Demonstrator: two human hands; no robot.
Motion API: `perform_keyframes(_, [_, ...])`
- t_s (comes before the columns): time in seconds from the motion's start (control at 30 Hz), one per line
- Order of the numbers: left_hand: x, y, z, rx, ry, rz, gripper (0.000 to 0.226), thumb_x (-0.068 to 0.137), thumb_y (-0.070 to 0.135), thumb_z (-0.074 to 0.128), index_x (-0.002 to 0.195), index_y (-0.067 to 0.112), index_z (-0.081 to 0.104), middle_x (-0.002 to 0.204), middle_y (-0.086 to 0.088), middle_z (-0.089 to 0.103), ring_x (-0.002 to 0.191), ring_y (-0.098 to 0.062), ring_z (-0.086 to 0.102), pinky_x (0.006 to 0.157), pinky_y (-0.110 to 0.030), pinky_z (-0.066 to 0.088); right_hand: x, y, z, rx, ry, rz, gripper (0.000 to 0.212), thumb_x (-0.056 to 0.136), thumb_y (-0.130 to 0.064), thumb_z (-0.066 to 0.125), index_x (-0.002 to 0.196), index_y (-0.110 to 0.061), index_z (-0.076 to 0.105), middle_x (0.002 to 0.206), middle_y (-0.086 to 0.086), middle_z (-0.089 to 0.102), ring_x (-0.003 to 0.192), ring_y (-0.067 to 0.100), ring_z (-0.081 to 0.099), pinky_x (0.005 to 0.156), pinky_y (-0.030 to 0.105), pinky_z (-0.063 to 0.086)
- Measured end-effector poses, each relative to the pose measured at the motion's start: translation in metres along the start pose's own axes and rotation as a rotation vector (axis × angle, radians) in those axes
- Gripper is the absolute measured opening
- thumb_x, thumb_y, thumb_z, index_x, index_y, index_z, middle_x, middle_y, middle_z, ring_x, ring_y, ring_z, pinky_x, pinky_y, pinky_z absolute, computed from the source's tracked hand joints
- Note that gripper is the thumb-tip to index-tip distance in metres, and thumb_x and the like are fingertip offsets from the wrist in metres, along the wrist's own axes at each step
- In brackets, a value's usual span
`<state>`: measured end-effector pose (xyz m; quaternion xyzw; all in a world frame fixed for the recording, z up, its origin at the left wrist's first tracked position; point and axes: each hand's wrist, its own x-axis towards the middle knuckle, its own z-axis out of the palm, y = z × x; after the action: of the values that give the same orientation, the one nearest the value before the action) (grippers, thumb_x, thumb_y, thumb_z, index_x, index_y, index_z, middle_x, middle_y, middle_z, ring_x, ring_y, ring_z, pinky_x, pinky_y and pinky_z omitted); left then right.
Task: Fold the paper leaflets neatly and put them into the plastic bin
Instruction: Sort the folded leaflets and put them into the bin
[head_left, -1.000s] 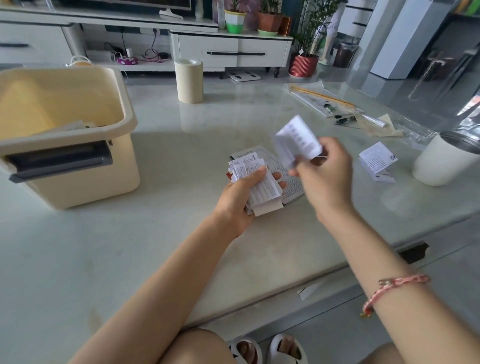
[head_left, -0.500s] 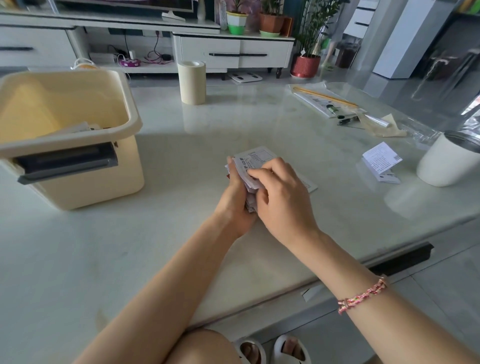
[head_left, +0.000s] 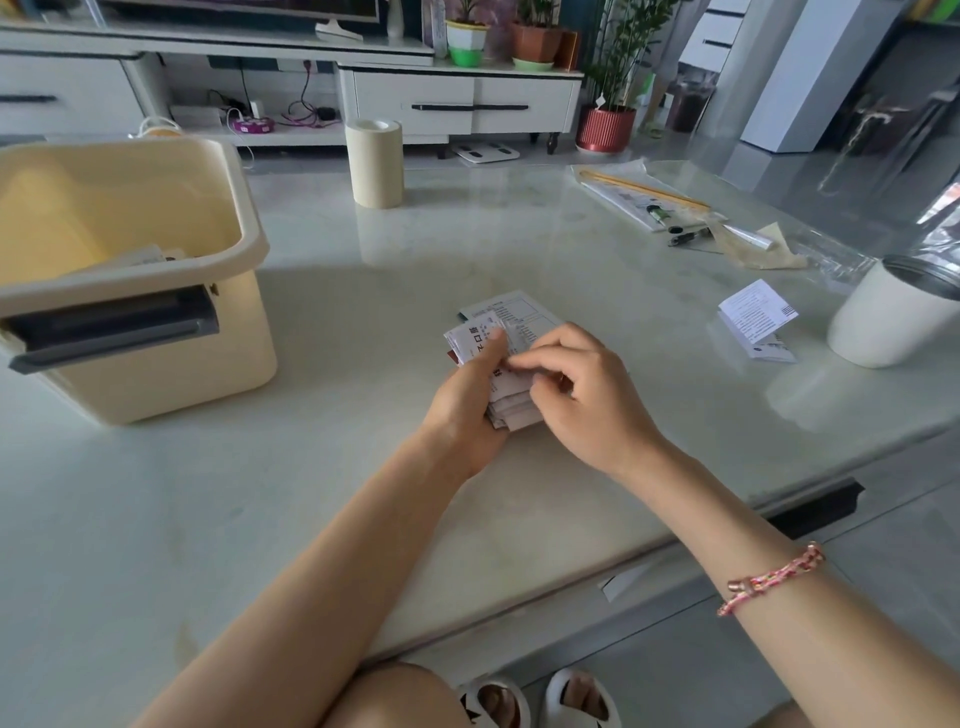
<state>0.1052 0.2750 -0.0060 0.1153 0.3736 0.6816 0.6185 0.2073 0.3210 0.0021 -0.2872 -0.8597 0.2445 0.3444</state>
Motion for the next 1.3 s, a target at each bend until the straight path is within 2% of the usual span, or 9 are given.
perform_keyframes(0.13, [0.000,0.000,0.000,0.006,-0.005,0.005,0.038,0.099,0.030,0.040,0.129,0.008,0.049,0.100,-0.010,0.070,0.080,-0.021,0.070,0.069,-0.033,0.057,0.014,0.025,-0.018,-0.016,0.128,0.166,0.022,0.078,0.004,0.055,0.090,-0.006,0.072,0.090,0.002,0.059,0.075,-0.001,0.056,0.073,0.008,0.039])
perform_keyframes(0.23, [0.001,0.000,-0.001,-0.012,-0.018,-0.001,0.036,0.098,0.028,0.043,0.129,0.009,0.048,0.092,-0.009,0.072,0.075,-0.023,0.071,0.069,-0.032,0.058,0.020,0.064,-0.050,-0.254,0.388,0.366,0.032,0.079,0.001,0.057,0.110,-0.003,0.064,0.115,0.021,0.055,0.107,0.033,0.053,0.095,0.032,0.038])
perform_keyframes(0.4, [0.001,0.000,-0.001,0.003,-0.027,0.002,0.036,0.098,0.027,0.045,0.129,0.009,0.049,0.088,-0.010,0.072,0.077,-0.025,0.070,0.072,-0.035,0.058,0.012,0.110,-0.097,-0.370,0.654,0.756,0.030,0.080,-0.010,0.056,0.109,-0.014,0.065,0.137,0.016,0.040,0.124,0.036,0.038,0.103,0.036,0.029])
perform_keyframes(0.67, [0.001,0.000,-0.002,0.007,-0.025,0.009,0.033,0.097,0.027,0.045,0.124,0.009,0.052,0.087,-0.011,0.072,0.077,-0.025,0.070,0.073,-0.036,0.057,0.015,0.133,-0.101,0.005,0.409,0.781,0.041,0.083,-0.018,0.064,0.124,-0.014,0.060,0.129,0.003,0.055,0.117,0.023,0.051,0.100,0.029,0.037])
perform_keyframes(0.77, [0.000,0.000,-0.002,0.021,-0.020,0.007,0.027,0.097,0.029,0.046,0.116,0.012,0.054,0.089,-0.009,0.073,0.080,-0.025,0.070,0.077,-0.036,0.056,0.020,0.115,-0.097,0.056,0.473,0.665,0.033,0.081,-0.014,0.063,0.111,0.001,0.065,0.088,-0.008,0.061,0.080,0.005,0.054,0.067,0.012,0.040])
perform_keyframes(0.87, [0.001,0.000,-0.001,0.023,-0.009,0.016,0.031,0.097,0.029,0.045,0.120,0.011,0.053,0.091,-0.010,0.072,0.080,-0.025,0.069,0.075,-0.037,0.056,0.025,0.078,-0.083,0.096,0.526,0.498,0.018,0.083,-0.008,0.063,0.097,0.001,0.069,0.073,-0.003,0.062,0.048,-0.008,0.051,0.063,0.015,0.044])
perform_keyframes(1.03, [0.004,-0.002,-0.004,0.061,-0.016,0.033,0.030,0.098,0.032,0.042,0.112,0.012,0.059,0.088,-0.007,0.072,0.076,-0.019,0.069,0.069,-0.029,0.057,0.015,-0.006,-0.040,0.527,0.302,0.478,0.034,0.083,0.011,0.056,0.108,-0.013,0.051,0.072,0.007,0.058,0.038,0.005,0.054,0.044,0.018,0.050])
perform_keyframes(1.13, [0.004,-0.001,-0.003,0.085,-0.015,0.044,0.030,0.098,0.033,0.040,0.106,0.012,0.061,0.084,-0.007,0.068,0.065,-0.016,0.066,0.055,-0.023,0.054,0.007,-0.025,-0.019,0.567,0.099,0.532,0.034,0.086,0.010,0.052,0.112,-0.011,0.055,0.070,0.010,0.060,0.039,0.011,0.056,0.044,0.023,0.052])
perform_keyframes(1.3, [0.001,0.001,-0.002,0.087,-0.032,0.070,0.041,0.099,0.036,0.037,0.118,0.005,0.056,0.070,-0.007,0.062,0.045,-0.014,0.057,0.044,-0.020,0.044,0.006,-0.028,-0.006,0.567,0.090,0.619,0.026,0.089,-0.004,0.056,0.112,-0.015,0.051,0.073,0.004,0.061,0.040,0.007,0.055,0.040,0.019,0.046])
